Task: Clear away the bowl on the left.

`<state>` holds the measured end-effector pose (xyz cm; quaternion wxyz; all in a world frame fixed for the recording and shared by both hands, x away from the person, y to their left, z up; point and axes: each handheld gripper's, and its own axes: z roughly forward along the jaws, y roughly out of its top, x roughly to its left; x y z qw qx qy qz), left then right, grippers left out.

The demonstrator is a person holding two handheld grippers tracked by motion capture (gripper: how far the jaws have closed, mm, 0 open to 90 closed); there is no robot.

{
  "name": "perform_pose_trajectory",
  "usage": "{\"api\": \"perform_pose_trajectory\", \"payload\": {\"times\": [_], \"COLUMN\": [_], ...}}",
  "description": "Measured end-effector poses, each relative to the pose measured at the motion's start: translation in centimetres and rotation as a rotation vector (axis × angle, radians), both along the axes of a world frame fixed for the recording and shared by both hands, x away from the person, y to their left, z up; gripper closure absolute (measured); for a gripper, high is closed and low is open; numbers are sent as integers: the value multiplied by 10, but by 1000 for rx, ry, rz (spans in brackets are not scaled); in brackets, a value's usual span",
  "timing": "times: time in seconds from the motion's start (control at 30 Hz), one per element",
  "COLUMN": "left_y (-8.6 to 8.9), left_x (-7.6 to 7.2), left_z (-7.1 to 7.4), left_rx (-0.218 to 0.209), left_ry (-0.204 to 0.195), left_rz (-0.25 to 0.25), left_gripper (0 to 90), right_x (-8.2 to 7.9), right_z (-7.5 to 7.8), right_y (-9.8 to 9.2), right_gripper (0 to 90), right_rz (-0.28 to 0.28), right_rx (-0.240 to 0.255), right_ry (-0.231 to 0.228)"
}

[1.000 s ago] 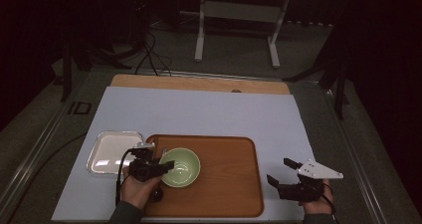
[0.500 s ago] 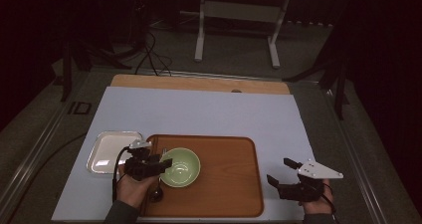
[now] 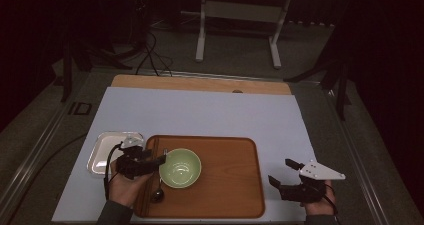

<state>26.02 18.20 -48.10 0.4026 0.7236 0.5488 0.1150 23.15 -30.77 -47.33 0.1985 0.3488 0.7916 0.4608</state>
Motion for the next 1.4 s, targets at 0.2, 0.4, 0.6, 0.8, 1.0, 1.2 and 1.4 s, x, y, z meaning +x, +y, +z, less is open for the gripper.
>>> {"api": "perform_pose_trajectory", "payload": {"times": [0.2,0.4,0.6,0.8,1.0,1.2,1.4], "left_y": [10,19,38,54,67,77,84], "left_x": [-3,-6,-6,-10,-15,-16,-18], "left_z": [4,11,16,26,34,37,40], "left_rx": [10,18,7,64,116,161,173], "left_ry": [-19,-51,-60,-105,-147,-155,-174], "left_rz": [29,52,78,122,141,180,196], "left_gripper": [390,400,408,405,403,379,359], "right_x": [0,0,0,0,0,0,0], "right_z": [0,0,0,0,0,0,0], "right_y": [-1,-1,-1,-1,-1,-1,-1], "right_gripper": [146,146,145,146,146,146,146], "right_rz": [0,0,-1,-1,0,-1,0], "right_rx": [4,4,4,3,2,1,2], "right_ry": [-2,-2,-1,-2,-2,-2,-3]}}
